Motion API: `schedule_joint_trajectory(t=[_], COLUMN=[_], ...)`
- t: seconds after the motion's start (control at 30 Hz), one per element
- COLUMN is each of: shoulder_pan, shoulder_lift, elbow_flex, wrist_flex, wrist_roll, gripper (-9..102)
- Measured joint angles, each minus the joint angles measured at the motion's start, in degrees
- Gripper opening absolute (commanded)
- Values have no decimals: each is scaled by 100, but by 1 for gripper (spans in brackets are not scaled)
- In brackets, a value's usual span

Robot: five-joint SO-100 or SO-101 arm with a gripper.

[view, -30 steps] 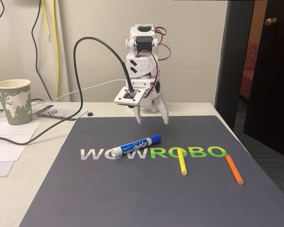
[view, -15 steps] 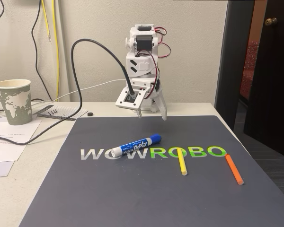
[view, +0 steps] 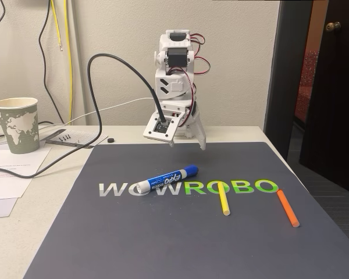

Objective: Pick up the blue marker.

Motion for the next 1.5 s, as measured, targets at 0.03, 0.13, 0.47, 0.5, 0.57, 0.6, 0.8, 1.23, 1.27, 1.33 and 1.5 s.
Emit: schedule_joint_trajectory(t=[0.03,0.13,0.47,0.5,0.57,0.6,0.8,1.23,1.27,1.33,1.5], shoulder_pan=[0,0,-35,-35,-35,-35,-26,-18,-18,-18,-18], shoulder_lift=[88,352,703,729,738,738,387,-879,-879,-905,-905], elbow_flex=[0,0,-35,-53,-62,-62,-624,-2329,-2329,-2329,-2057], wrist_flex=[0,18,-18,-18,-9,0,756,1854,1854,1854,1854], wrist_roll=[0,0,0,0,9,26,53,53,53,53,0], gripper=[34,34,34,34,35,35,43,44,44,44,44])
